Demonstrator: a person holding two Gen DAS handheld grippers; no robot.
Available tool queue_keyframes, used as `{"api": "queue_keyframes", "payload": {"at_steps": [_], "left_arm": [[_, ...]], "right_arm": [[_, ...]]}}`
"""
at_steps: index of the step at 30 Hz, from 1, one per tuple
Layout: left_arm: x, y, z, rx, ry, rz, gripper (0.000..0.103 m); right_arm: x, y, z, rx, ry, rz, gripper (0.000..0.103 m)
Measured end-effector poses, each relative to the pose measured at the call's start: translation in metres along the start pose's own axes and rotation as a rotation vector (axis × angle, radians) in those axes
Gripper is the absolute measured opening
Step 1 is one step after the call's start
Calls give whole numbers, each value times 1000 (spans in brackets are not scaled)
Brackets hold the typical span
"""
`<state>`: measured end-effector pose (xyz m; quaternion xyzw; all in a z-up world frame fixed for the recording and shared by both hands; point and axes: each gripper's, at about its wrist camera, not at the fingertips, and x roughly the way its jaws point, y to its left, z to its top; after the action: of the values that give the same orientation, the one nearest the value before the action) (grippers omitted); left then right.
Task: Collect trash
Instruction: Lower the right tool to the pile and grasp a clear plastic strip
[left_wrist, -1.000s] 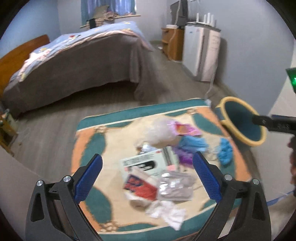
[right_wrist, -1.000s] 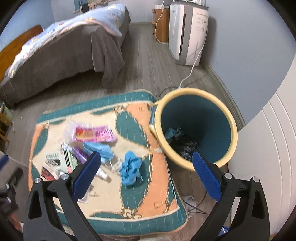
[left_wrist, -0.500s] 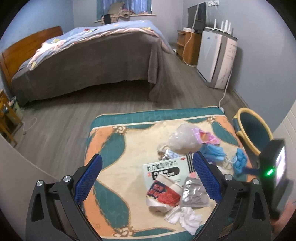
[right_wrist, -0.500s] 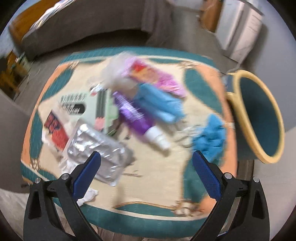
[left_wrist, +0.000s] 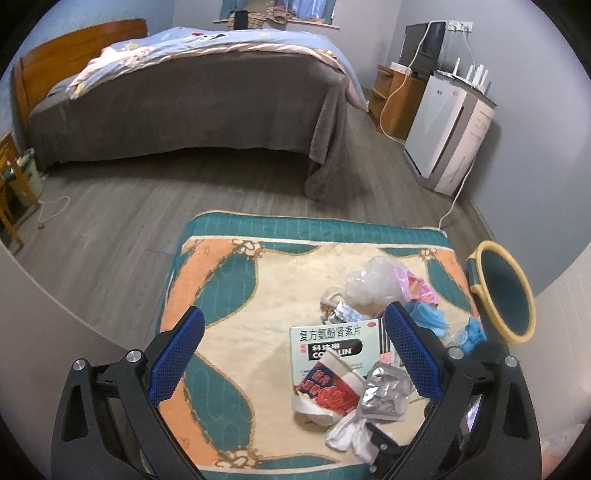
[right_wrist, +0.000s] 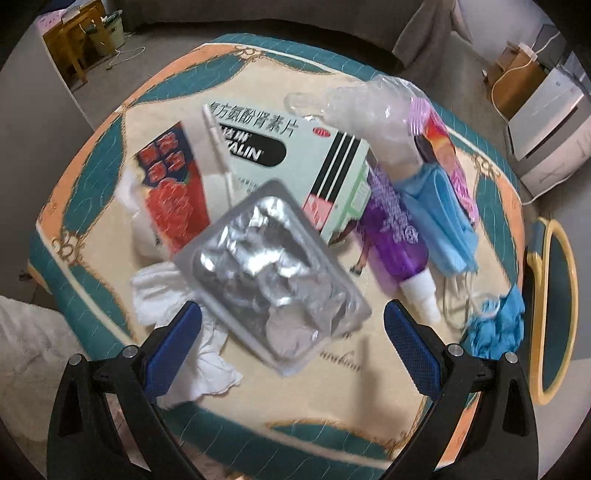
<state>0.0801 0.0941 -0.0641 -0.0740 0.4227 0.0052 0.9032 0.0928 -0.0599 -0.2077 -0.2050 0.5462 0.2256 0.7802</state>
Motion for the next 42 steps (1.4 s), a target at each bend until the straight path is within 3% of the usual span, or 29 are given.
{"api": "queue_keyframes", "payload": {"at_steps": [7, 11, 15, 16, 17, 26, 38, 42], "left_arm": [[6, 5, -1, -13, 24, 12, 97], [10, 7, -3, -22, 41, 15, 97], [14, 5, -3, -15, 53, 21, 97], [15, 5, -4, -14, 58, 19, 97], [16, 3, -5, -10, 65, 18, 97], [24, -3, -12, 19, 105, 39, 97], [49, -14, -31, 107, 199, 53, 96], [64, -21, -43, 160, 253, 61, 95]], "right_arm": [[3, -11, 17, 63, -81, 57, 96], [8, -20, 20, 102, -45, 106, 70], [-7, -36, 15, 171, -57, 131, 54], [-11, -40, 13, 188, -56, 140, 30], [-14, -42, 11, 200, -51, 142, 28], [-36, -60, -4, 242, -53, 65, 12], [-33, -74, -9, 271, 5, 60, 11], [-57, -83, 4, 257, 6, 57, 11]]}}
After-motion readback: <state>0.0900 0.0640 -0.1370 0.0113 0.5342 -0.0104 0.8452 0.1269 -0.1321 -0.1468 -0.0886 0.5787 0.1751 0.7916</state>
